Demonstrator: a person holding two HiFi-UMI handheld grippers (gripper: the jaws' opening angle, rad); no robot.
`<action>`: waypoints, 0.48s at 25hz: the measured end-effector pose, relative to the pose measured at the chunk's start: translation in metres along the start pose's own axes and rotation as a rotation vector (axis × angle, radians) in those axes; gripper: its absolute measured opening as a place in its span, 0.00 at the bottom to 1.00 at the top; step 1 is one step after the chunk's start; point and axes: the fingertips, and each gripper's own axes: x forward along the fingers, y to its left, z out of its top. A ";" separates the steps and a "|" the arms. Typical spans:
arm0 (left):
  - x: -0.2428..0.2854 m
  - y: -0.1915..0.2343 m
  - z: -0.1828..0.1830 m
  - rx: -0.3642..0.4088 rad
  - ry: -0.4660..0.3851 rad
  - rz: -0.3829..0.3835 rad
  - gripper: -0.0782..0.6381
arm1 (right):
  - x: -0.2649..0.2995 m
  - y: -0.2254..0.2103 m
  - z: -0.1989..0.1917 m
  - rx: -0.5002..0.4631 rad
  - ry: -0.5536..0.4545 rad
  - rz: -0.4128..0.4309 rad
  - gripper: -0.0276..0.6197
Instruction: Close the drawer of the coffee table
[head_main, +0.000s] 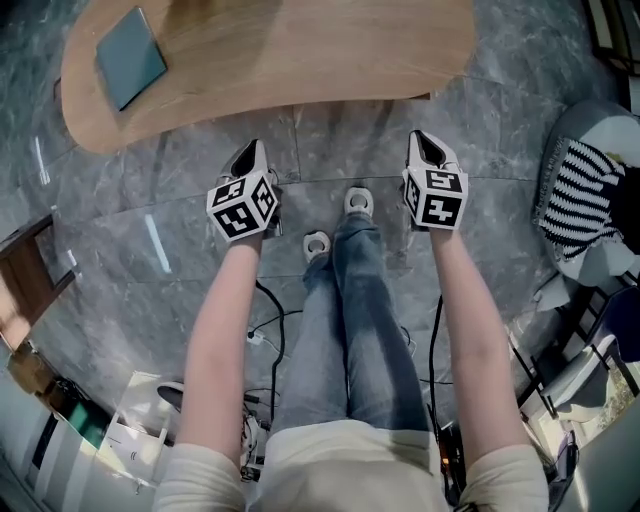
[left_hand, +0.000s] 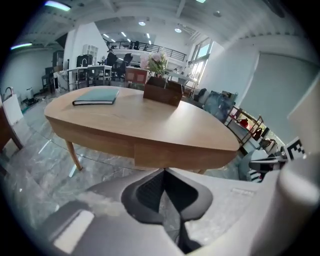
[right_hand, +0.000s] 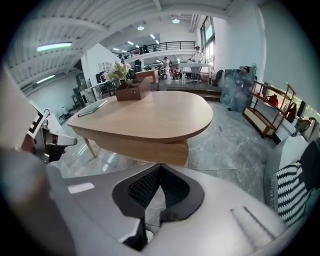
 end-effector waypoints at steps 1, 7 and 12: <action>-0.007 -0.003 0.000 -0.001 -0.010 -0.008 0.11 | -0.008 0.005 0.001 0.004 -0.016 0.000 0.05; -0.051 -0.021 0.002 0.011 -0.064 -0.050 0.11 | -0.059 0.036 0.004 0.021 -0.097 0.021 0.05; -0.094 -0.032 -0.002 -0.028 -0.069 -0.077 0.11 | -0.105 0.063 0.006 0.040 -0.140 0.040 0.05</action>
